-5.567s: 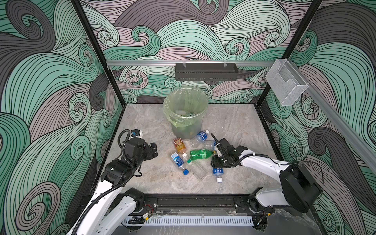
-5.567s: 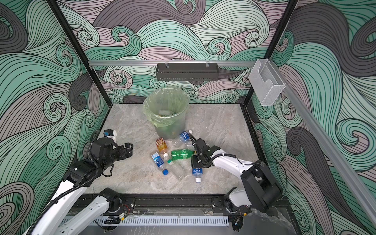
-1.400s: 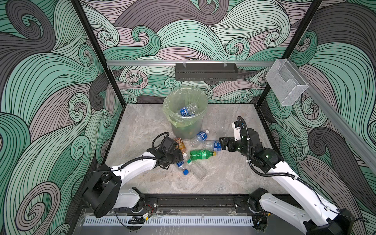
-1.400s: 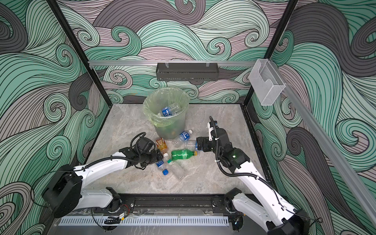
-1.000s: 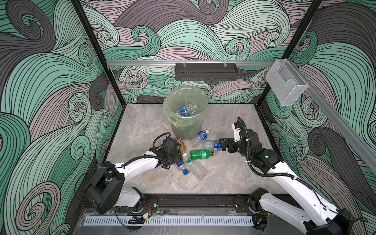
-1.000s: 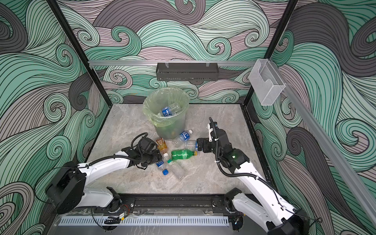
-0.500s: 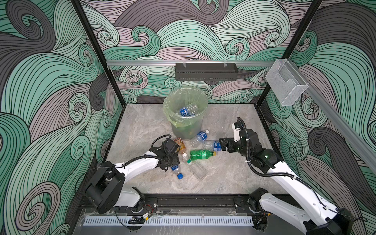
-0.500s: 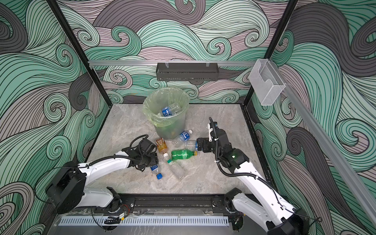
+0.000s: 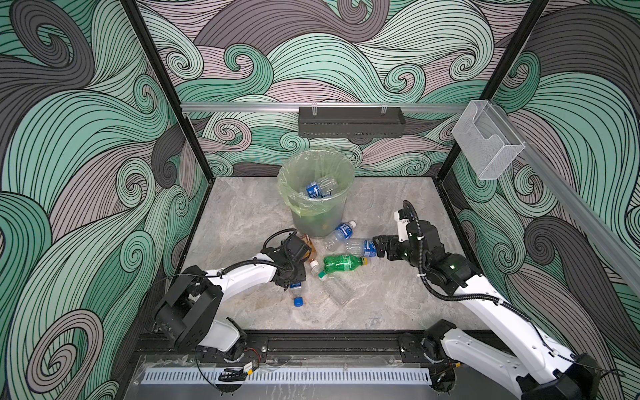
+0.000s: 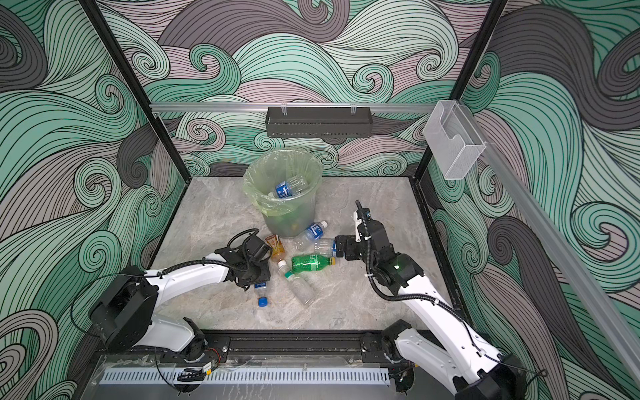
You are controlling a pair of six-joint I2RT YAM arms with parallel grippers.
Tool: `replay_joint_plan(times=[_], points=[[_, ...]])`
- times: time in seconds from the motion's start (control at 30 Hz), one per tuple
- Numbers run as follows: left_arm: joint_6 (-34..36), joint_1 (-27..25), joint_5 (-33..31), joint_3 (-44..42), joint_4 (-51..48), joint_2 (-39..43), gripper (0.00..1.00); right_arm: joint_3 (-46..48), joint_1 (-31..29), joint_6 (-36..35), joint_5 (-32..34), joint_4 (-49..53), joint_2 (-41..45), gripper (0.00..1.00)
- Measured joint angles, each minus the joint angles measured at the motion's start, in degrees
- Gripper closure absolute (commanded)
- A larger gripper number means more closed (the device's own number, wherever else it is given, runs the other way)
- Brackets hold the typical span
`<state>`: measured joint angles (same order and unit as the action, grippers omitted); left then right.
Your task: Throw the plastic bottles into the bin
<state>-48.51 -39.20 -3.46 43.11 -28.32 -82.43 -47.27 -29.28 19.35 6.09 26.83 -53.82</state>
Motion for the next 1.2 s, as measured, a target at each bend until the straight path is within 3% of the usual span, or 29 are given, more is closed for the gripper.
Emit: replay_joint_plan(times=[0.27,0.67,1.0,1.2], points=[[1.9,0.0,-3.9,0.4,-5.8,5.5,0.55,0.1,0.0,0.0,0.2,0.0,0.0,0.04],[4.6,0.0,-11.0,-0.3,-11.1,23.0,0.53,0.2,0.0,0.4,0.1,-0.1,-1.2,0.04],[15.1,0.0,-5.7,-6.8,-2.7,45.8,0.49,0.2,0.0,0.5,0.1,0.1,-1.2,0.04],[20.7,0.0,-2.6,-4.5,-1.6,50.4,0.49,2.6,0.0,0.9,-2.3,-0.9,-1.2,0.04]])
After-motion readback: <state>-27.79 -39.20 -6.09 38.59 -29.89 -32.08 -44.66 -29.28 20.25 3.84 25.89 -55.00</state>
